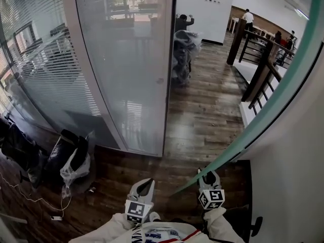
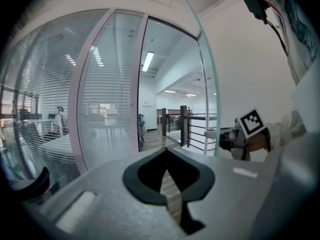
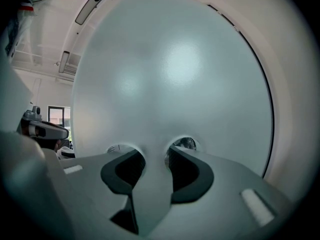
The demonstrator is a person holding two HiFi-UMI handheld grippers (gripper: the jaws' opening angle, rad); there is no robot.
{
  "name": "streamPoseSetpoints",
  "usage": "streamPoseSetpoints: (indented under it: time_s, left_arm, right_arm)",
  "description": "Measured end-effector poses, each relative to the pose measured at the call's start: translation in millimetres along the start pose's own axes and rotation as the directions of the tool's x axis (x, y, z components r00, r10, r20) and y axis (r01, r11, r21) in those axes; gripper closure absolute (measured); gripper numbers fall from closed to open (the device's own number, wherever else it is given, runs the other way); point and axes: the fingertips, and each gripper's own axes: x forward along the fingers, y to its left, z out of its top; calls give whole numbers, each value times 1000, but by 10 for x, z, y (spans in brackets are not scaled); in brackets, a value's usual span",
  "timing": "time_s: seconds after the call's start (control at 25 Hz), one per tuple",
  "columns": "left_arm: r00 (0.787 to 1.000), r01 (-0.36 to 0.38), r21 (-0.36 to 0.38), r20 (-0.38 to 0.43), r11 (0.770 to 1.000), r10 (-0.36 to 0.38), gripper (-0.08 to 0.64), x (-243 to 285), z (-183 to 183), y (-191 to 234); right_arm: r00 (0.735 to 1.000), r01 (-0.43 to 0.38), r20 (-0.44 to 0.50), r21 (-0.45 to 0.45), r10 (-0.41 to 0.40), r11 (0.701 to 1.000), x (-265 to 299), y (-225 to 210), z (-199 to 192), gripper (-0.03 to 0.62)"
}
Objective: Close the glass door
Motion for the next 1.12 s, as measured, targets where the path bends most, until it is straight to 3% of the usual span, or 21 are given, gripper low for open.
streamPoseSetpoints:
  time_s: [0.44, 0.84, 1.12]
  left_arm:
    - [999, -35, -28, -25, 999, 34, 558, 27, -128, 212]
    - [993, -107, -22, -44, 994, 106, 558, 333, -37, 641]
    - [993, -114, -13, -45, 993, 113, 558, 561, 68, 744]
  right_arm:
    - [1000, 10, -10, -15, -10, 1000, 332, 46, 52, 445]
    - [1000, -4, -6, -36, 4, 999, 778, 151, 113, 445]
    - [1000, -20, -10, -55, 20, 998, 1078, 195, 166, 445]
